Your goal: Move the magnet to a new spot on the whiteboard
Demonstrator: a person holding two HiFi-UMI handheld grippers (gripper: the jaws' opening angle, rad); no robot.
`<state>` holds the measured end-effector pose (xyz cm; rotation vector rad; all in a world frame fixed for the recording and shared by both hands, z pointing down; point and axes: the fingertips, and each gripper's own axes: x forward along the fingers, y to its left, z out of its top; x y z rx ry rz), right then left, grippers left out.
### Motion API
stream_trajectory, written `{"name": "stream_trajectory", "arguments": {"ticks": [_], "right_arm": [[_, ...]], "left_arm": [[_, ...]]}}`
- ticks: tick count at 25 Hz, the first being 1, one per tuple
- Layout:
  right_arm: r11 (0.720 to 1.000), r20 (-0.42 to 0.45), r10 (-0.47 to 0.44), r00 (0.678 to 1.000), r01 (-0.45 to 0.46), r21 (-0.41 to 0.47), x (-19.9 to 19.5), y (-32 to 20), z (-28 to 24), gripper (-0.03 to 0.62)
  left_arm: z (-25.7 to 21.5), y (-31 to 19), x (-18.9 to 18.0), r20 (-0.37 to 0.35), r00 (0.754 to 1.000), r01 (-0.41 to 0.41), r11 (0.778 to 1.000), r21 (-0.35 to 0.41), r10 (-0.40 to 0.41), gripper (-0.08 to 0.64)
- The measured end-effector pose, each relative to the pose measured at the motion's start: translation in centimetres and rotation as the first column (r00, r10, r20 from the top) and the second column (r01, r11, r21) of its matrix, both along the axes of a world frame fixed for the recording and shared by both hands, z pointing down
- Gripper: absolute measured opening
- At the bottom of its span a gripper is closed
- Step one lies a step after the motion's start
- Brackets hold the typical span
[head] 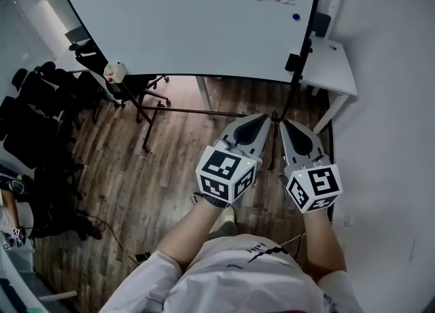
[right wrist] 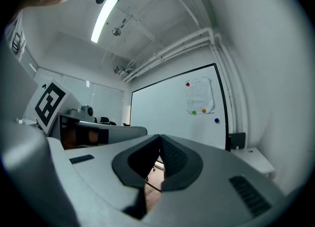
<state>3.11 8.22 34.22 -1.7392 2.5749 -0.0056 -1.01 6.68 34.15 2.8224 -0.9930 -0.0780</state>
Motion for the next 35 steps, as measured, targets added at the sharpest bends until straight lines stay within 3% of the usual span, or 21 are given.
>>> {"name": "stream_trajectory", "arguments": {"ticks": [12,22,35], "right_arm": [[0.995,-0.016,0.095,0.995,-0.095,-0.018,-2.1,-10.9,0.4,0.014],[0.991,-0.032,0.131,0.991,-0.132,-0.021,-0.3,-16.5,1.1,0.014],[0.996,0.002,0.084,0.996,-0.084,0.006,5.9,-27.5,0.4,0.015]], "left_arm": [[0.4,-11.6,-1.7,-0.001,0.997,-0.080,0.997,0.004,0.080,0.011],[1.4,-17.2,0.0,-0.028,0.994,-0.109,0.994,-0.026,0.108,0.011],[0.4,-27.7,5.5,-0.011,1.000,-0.028,1.000,-0.007,0.028,0.011]]}}
